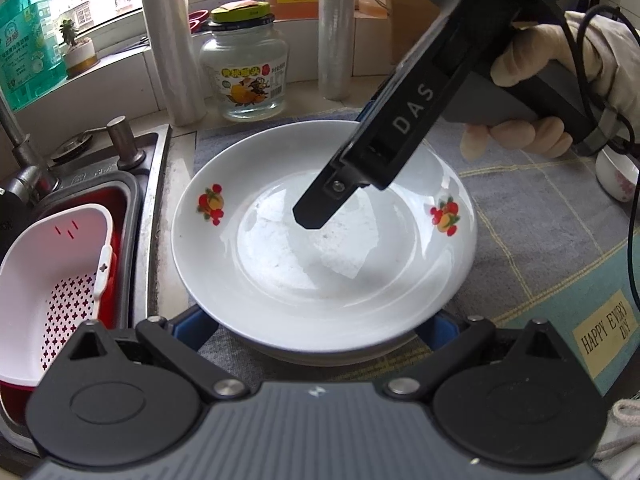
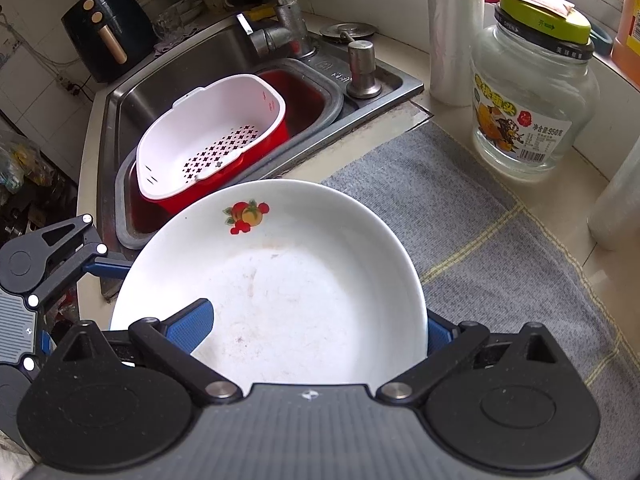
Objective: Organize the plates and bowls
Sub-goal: 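Lower the red-flower plate with the right gripper onto the plate stack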
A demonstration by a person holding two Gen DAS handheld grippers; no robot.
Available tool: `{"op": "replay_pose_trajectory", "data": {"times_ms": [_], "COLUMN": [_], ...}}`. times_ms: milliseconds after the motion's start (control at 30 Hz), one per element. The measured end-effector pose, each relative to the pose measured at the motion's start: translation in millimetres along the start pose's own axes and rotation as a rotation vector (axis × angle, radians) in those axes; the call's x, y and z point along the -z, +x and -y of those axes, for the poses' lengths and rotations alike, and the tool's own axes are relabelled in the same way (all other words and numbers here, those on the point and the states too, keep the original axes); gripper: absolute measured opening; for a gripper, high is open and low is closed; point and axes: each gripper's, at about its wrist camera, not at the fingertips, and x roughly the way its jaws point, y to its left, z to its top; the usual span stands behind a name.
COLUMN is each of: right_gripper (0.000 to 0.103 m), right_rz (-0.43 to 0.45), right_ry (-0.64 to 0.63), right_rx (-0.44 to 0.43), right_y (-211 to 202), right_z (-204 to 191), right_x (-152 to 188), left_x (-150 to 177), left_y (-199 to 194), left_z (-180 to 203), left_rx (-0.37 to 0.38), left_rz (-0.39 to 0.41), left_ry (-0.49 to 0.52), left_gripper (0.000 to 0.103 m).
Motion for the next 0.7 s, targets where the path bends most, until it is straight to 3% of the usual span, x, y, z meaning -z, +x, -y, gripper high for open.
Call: {"op": "replay_pose_trajectory", "data": {"times_ms": [467,700], "right_gripper": [0.103,0.103], "right_rz": [0.001,0.001], "right_ry": [-0.002,-0.026], "right_rx": [0.024,0.081], "right_y": [-7.8,-3.3], "right_z": [0.0,-1.0], "right_x": [6.3,6.1], "left_x": [0.8,2.2], "left_y": [3.4,9.9], "left_z": [-1.9,-2.4], "left_rx": [0.043,0.031], "left_rz": [0.011,0.035], "left_ry": [0.005,0.015], "left_gripper": [0.101,0.101]}}
